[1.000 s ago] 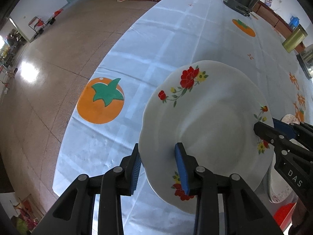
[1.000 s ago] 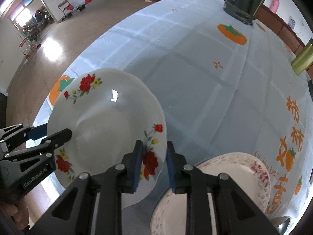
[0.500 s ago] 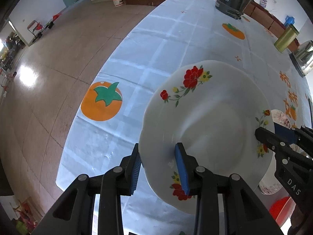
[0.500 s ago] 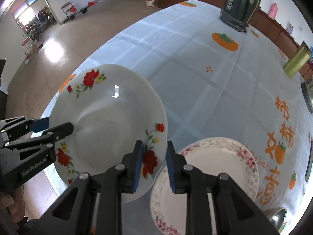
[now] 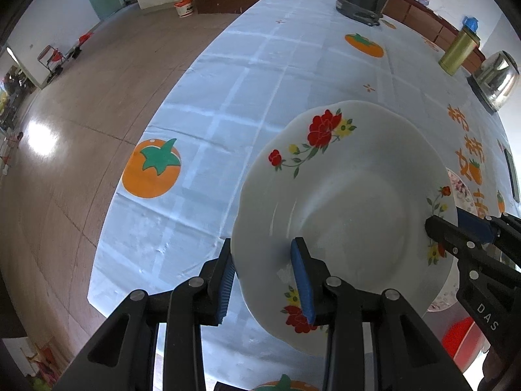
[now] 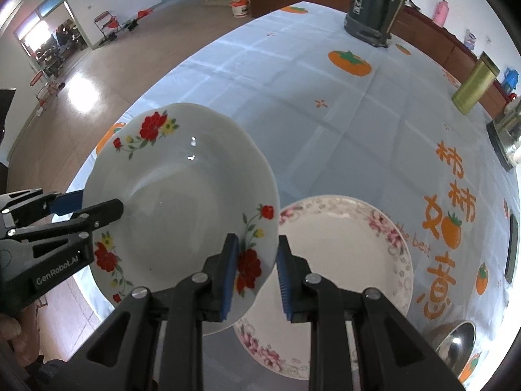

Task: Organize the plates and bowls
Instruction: 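Lift the red-flower plate with both tools and carry it toward the plate stack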

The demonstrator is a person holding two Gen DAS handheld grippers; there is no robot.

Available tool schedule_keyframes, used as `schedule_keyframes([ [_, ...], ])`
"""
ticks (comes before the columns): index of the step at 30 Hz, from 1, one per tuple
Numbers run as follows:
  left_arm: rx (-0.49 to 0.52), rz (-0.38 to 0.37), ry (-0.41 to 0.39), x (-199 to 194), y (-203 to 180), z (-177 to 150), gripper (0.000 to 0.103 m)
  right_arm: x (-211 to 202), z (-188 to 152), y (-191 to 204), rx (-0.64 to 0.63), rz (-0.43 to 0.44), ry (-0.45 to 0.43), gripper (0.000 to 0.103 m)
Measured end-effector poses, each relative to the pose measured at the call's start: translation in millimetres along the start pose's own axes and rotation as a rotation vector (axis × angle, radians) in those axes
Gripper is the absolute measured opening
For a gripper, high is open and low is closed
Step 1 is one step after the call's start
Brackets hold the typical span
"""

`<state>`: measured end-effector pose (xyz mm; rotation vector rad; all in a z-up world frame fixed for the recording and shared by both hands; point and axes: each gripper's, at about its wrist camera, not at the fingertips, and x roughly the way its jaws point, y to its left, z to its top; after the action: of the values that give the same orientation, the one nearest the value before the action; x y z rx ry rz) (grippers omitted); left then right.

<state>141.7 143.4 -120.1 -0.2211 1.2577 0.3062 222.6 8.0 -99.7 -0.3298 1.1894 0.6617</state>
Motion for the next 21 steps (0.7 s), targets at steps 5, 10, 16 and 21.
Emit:
schedule_keyframes([
  [5, 0.016, -0.002, -0.005, -4.0, -9.4, -3.4, 0.037, -6.8, -8.6, -7.0, 0.015, -0.005, -0.006, 0.023],
  [10, 0.029, -0.005, -0.010, -7.2, -18.5, -5.7, 0.037, -13.0, -15.6, -14.0, 0.030, -0.010, -0.015, 0.023],
  [16, 0.049, -0.012, -0.014, -9.2, -30.7, -6.1, 0.037, -18.8, -22.5, -23.4, 0.044, -0.018, -0.021, 0.023],
  [21, 0.064, -0.018, -0.013, -9.1, -41.3, -6.1, 0.037, -22.3, -27.9, -32.2, 0.061, -0.027, -0.022, 0.023],
])
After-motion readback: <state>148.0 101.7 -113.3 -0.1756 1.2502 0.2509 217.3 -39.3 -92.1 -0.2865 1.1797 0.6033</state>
